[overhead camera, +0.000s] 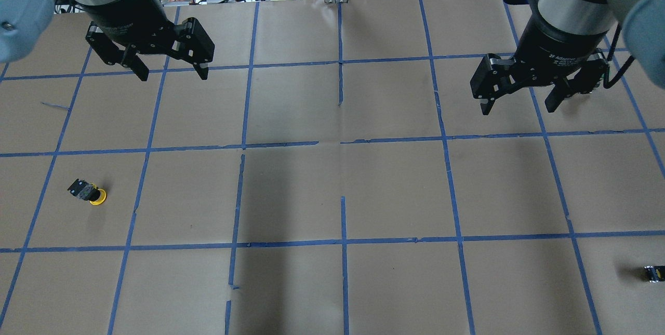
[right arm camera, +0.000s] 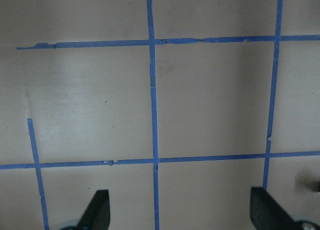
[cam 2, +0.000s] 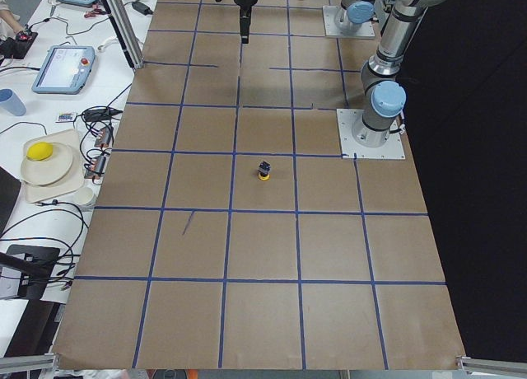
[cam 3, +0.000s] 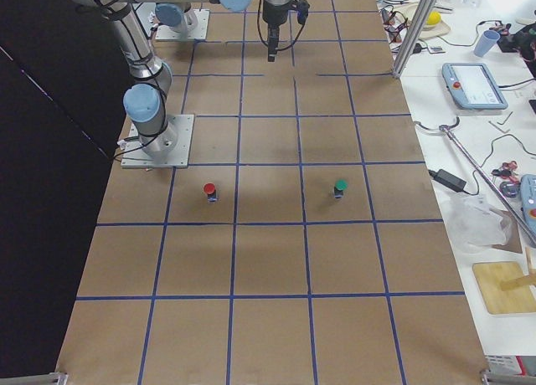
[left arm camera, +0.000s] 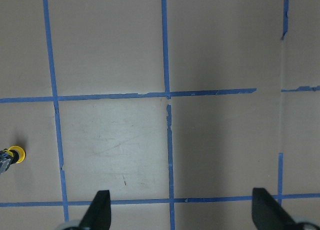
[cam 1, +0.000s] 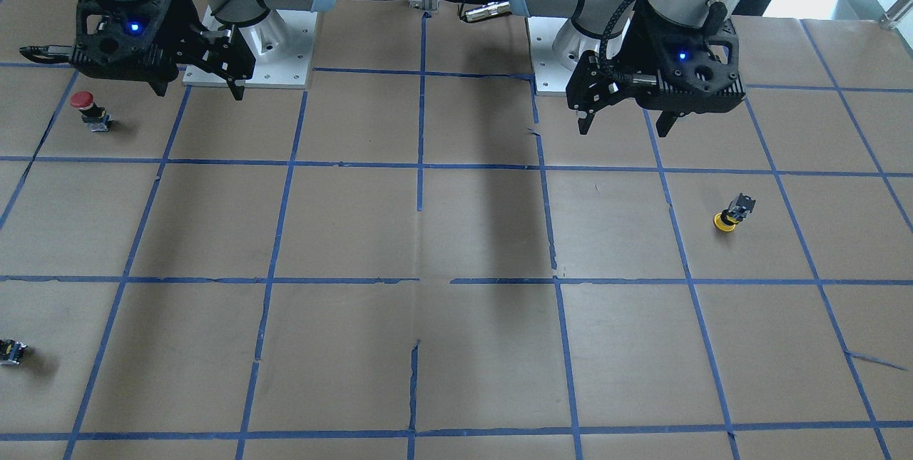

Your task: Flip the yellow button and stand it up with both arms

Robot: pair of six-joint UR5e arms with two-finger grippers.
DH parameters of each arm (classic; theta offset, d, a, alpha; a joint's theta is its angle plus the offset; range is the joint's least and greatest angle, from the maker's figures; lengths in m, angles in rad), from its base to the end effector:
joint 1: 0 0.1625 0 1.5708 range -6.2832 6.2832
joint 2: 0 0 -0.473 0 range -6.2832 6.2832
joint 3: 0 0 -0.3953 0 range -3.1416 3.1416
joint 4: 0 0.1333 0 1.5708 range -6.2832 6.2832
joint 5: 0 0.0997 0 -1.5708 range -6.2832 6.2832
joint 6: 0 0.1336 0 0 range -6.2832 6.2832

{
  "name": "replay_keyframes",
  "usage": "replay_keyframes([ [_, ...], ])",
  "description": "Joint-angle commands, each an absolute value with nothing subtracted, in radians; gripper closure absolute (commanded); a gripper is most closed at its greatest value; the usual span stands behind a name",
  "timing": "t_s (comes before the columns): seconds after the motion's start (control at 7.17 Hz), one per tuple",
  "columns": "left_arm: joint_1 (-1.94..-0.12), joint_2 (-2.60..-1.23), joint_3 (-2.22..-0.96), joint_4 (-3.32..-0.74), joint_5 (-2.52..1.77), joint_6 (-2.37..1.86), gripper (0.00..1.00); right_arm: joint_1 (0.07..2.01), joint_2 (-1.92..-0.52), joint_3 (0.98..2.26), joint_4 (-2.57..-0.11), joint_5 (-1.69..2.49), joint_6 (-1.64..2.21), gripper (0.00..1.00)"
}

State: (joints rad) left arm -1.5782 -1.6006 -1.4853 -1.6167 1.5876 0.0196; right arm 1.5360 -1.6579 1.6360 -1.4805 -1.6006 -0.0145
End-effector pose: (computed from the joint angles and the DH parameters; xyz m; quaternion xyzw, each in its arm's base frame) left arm -0.1348 -0.5088 0.5247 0.0135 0.9999 -0.0048 0.0084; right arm 0.1138 -0.4486 0.5023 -0.0096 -0.9993 -0.0345 0.0140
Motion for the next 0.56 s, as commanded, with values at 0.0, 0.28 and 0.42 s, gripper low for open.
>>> replay_keyframes([
  [0.0, -1.525, -1.606, -1.497, -1.620, 1.624, 0.142, 0.00, 1.534, -1.663, 1.632, -1.480, -1.600, -0.022, 0.00],
  [0.28, -1.410, -1.594, -1.581, -1.596, 1.667, 0.335, 0.00, 1.532, -1.663, 1.632, -1.537, -1.605, -0.008, 0.00],
  [0.42, -1.340, -1.601, -1.627, -1.551, 1.667, 0.436, 0.00, 1.532, -1.663, 1.638, -1.578, -1.602, -0.014, 0.00],
])
